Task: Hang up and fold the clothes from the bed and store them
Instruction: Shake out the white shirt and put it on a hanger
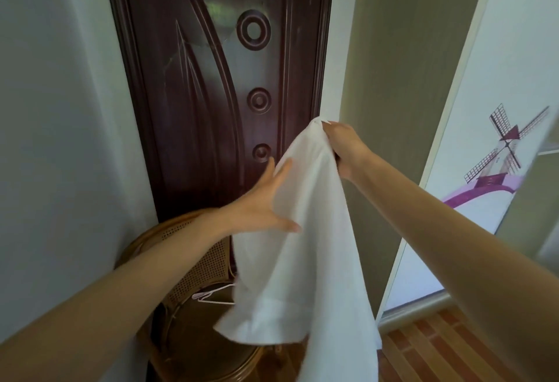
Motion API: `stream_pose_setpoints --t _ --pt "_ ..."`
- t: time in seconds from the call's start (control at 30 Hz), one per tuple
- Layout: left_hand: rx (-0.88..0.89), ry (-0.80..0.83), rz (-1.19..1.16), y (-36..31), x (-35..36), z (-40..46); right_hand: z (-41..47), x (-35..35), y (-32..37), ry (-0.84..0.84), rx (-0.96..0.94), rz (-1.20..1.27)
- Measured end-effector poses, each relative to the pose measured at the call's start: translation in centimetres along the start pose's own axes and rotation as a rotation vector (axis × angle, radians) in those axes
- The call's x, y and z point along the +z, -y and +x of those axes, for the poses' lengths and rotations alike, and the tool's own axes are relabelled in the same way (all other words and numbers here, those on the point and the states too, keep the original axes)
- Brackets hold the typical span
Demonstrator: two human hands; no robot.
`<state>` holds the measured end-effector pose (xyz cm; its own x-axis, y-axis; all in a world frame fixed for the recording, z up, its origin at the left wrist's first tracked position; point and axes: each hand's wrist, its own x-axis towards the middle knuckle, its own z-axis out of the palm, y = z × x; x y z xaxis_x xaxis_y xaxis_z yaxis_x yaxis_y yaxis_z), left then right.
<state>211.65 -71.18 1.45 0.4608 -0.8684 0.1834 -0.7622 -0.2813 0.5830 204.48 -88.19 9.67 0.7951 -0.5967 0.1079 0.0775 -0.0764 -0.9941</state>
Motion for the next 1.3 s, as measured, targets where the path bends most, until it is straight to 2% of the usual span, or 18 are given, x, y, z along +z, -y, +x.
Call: stream_pose_setpoints --t 0.1,0.3,0.53,0.67,0.77,0.87,0.97,1.03,1.1,1.3 --pt "0.062 -0.012 -0.006 0.3 2.5 0.2 -0.2 0.7 0.9 0.012 -0.010 -0.031" --pt "-0.051 -0.213 0.020 -1.4 3.9 0.9 -0.1 0.3 2.8 0.037 -0.044 -0.062" --pt "-0.045 -0.395 -0.322 -5.7 2.0 1.5 1.8 -2.9 2.1 -0.023 0.005 -0.201" --pt "-0.087 -0.448 -0.415 -7.1 0.3 3.3 1.1 -3.4 0.8 0.059 0.067 -0.326" --pt "-0.227 -0.529 -0.637 -7.1 -1.8 5.2 -1.8 -3.0 0.6 0.048 -0.063 -0.451" --pt "-0.390 -0.563 -0.786 -5.4 -4.3 7.1 -5.6 -2.6 0.8 0.179 -0.136 -0.516" --pt "-0.494 -0.582 -0.834 -3.5 -6.0 8.5 -7.8 -2.0 1.2 0.424 -0.006 -0.689" --pt "-0.522 -0.577 -0.797 -3.3 -6.5 8.9 -8.2 -1.5 0.8 0.516 0.041 -0.790" --pt "-0.543 -0.584 -0.794 -3.0 -6.7 9.1 -8.0 -0.9 0.1 0.543 0.039 -0.845" --pt "-0.601 -0.616 -1.082 -1.6 -6.6 9.3 -6.7 1.7 -2.3 0.572 0.128 -0.797"
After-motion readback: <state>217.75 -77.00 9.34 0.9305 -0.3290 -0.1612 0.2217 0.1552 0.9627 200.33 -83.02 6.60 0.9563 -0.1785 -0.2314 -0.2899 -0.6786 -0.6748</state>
